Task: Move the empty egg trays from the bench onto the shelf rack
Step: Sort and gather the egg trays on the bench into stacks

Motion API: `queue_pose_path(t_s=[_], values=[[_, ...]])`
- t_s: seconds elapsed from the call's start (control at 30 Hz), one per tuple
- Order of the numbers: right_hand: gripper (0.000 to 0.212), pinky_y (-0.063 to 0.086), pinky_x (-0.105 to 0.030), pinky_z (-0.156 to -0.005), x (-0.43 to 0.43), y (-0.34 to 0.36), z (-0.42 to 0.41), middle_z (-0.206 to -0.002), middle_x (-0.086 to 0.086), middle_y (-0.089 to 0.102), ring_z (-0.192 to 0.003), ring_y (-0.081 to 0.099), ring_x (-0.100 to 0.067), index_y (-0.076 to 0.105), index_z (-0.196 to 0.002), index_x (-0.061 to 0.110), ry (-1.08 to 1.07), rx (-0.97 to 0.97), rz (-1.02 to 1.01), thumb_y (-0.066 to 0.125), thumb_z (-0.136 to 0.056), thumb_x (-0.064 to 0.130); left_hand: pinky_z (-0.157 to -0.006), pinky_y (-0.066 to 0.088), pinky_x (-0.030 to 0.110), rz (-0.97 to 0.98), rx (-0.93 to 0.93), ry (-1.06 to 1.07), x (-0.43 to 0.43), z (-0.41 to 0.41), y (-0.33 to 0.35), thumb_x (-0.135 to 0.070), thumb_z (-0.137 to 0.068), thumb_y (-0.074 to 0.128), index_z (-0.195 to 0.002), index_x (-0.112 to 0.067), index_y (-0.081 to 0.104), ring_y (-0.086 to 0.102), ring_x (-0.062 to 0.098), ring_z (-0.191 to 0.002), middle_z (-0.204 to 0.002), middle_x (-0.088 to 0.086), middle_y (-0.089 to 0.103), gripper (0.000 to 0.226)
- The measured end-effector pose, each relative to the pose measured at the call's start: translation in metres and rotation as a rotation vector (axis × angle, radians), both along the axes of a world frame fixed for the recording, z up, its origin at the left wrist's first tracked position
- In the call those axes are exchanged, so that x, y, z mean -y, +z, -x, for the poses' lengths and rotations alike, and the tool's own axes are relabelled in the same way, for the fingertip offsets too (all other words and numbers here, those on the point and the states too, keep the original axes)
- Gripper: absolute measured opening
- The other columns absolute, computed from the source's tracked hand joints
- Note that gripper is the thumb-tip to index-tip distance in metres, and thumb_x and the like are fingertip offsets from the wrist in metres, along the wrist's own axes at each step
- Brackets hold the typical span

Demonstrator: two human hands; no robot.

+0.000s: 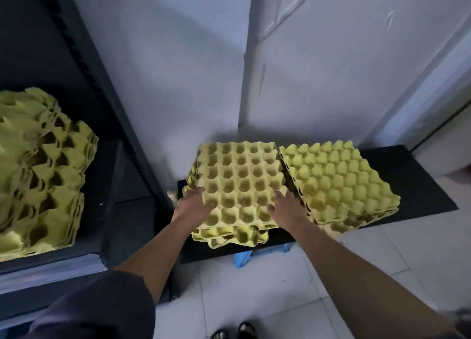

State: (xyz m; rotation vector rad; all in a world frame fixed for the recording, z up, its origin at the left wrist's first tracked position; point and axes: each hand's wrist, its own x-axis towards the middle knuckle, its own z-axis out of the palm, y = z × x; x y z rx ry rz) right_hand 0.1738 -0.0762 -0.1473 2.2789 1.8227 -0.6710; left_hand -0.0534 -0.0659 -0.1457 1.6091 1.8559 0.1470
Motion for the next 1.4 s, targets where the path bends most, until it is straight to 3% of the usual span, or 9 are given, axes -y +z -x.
queue_pose_path(t_s=[0.1,0.3,0.53,0.63,0.83,0.93,1.03,1.23,1.4], values=[[0.062,0.034,-0.048,-0.105,-0.014,-0.028,-0.002,-0.154,-0.025,0.009,-0.136,0.029,-0.042,0.013,-0.15,0.021,-0.038,0.011,0.044,0.04,-0.098,0.042,-0.097,0.043,0.045,0.086,0.053,0.123,-0.012,-0.004,-0.032,-0.031,-0.089,0.054,-0.146,-0.017,0.02,0.04,0.038,-0.123,-0.146,0.017,0.02,0.068],[0.066,0.021,-0.064,-0.106,-0.033,-0.052,0.003,-0.156,-0.021,0.001,-0.142,0.008,-0.044,0.001,-0.15,0.031,-0.115,0.156,0.007,0.032,-0.096,0.053,-0.101,0.041,0.041,0.212,0.384,0.478,-0.022,-0.015,-0.075,-0.031,-0.087,0.061,-0.146,-0.012,0.021,0.044,0.033,-0.124,-0.143,0.013,0.039,0.074],[0.065,0.029,-0.055,-0.103,-0.035,-0.053,0.004,-0.144,-0.021,0.032,-0.133,0.03,-0.039,0.023,-0.146,0.029,-0.19,0.102,-0.043,0.048,-0.091,0.052,-0.091,0.048,0.05,0.043,0.394,0.599,-0.023,-0.021,-0.073,-0.024,-0.085,0.063,-0.139,-0.008,0.028,0.053,0.035,-0.109,-0.131,0.02,0.045,0.066],[0.064,0.035,-0.054,-0.097,-0.035,-0.042,0.004,-0.135,-0.021,0.039,-0.126,0.038,-0.039,0.03,-0.14,0.027,-0.21,-0.001,-0.088,0.049,-0.088,0.059,-0.089,0.048,0.048,-0.024,0.364,0.608,-0.024,-0.02,-0.054,-0.02,-0.086,0.059,-0.136,-0.005,0.031,0.054,0.037,-0.104,-0.129,0.021,0.043,0.06],[0.056,0.041,-0.053,-0.097,-0.023,0.018,0.005,-0.131,-0.021,0.042,-0.123,0.041,-0.04,0.029,-0.14,0.03,-0.23,-0.056,-0.201,0.052,-0.091,0.046,-0.082,0.042,0.038,-0.077,0.402,0.596,-0.013,-0.012,0.01,-0.021,-0.087,0.059,-0.135,-0.002,0.035,0.048,0.031,-0.1,-0.132,0.019,0.037,0.056],[0.055,0.043,-0.05,-0.094,-0.013,0.055,0.004,-0.128,-0.02,0.045,-0.118,0.044,-0.04,0.031,-0.139,0.029,-0.252,-0.064,-0.299,0.051,-0.091,0.044,-0.093,0.043,0.047,-0.132,0.422,0.56,-0.009,-0.009,0.052,-0.026,-0.082,0.063,-0.131,-0.004,0.04,0.047,0.034,-0.11,-0.127,0.018,0.045,0.059],[0.054,0.04,-0.05,-0.093,-0.002,0.087,0.003,-0.127,-0.017,0.046,-0.116,0.045,-0.039,0.035,-0.138,0.029,-0.292,-0.067,-0.414,0.052,-0.089,0.043,-0.097,0.041,0.053,-0.198,0.456,0.537,-0.003,-0.01,0.09,-0.029,-0.081,0.064,-0.127,-0.007,0.043,0.053,0.033,-0.105,-0.122,0.016,0.05,0.056],[0.061,0.046,-0.052,-0.09,0.034,0.144,0.002,-0.134,-0.016,0.037,-0.113,0.049,-0.039,0.026,-0.142,0.026,-0.332,-0.283,-0.59,0.054,-0.088,0.035,-0.087,0.037,0.035,-0.38,0.483,0.431,0.036,-0.013,0.157,-0.018,-0.089,0.055,-0.134,-0.004,0.037,0.039,0.02,-0.094,-0.129,0.016,0.038,0.05],[0.072,0.04,-0.054,-0.096,0.084,0.176,-0.003,-0.148,-0.013,0.024,-0.126,0.039,-0.04,0.019,-0.147,0.032,-0.408,-0.383,-0.685,0.055,-0.087,0.051,-0.084,0.047,0.038,-0.543,0.481,0.416,0.09,-0.014,0.205,-0.014,-0.087,0.055,-0.127,-0.002,0.043,0.048,0.022,-0.089,-0.124,0.018,0.045,0.044]])
